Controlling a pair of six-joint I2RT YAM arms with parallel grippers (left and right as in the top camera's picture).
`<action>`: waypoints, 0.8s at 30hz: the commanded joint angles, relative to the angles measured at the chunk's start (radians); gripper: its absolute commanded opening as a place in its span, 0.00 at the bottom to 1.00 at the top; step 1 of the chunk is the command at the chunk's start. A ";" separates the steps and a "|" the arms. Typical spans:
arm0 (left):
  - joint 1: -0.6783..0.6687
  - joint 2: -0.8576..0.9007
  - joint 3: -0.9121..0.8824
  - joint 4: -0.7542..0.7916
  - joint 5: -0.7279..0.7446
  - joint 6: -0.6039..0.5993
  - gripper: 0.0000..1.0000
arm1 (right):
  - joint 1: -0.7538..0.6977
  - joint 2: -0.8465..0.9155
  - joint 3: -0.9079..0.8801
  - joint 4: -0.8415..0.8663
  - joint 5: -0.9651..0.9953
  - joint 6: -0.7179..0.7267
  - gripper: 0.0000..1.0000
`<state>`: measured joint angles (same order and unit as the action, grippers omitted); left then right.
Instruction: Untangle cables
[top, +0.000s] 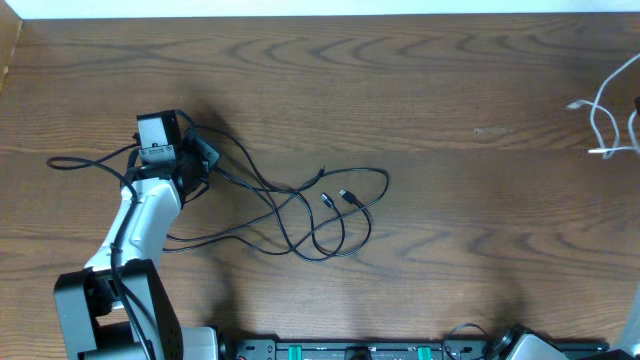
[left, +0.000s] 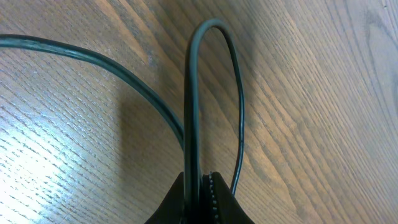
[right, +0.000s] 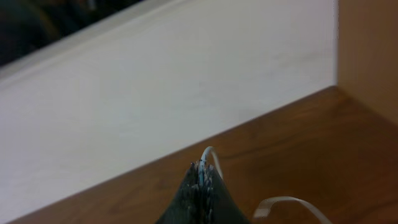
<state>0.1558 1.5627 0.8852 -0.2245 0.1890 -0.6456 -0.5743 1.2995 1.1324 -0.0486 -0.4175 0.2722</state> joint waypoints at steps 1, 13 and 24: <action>0.002 -0.005 -0.001 -0.004 0.005 0.025 0.07 | 0.004 0.011 0.020 -0.017 0.146 -0.114 0.01; 0.002 -0.004 -0.001 -0.014 0.005 0.025 0.08 | -0.059 0.139 0.020 -0.044 0.440 -0.238 0.01; 0.002 -0.003 -0.001 -0.021 0.005 0.025 0.08 | -0.241 0.150 0.021 0.045 0.609 -0.334 0.01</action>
<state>0.1558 1.5627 0.8852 -0.2356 0.1890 -0.6453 -0.7704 1.4506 1.1328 -0.0257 0.0994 -0.0128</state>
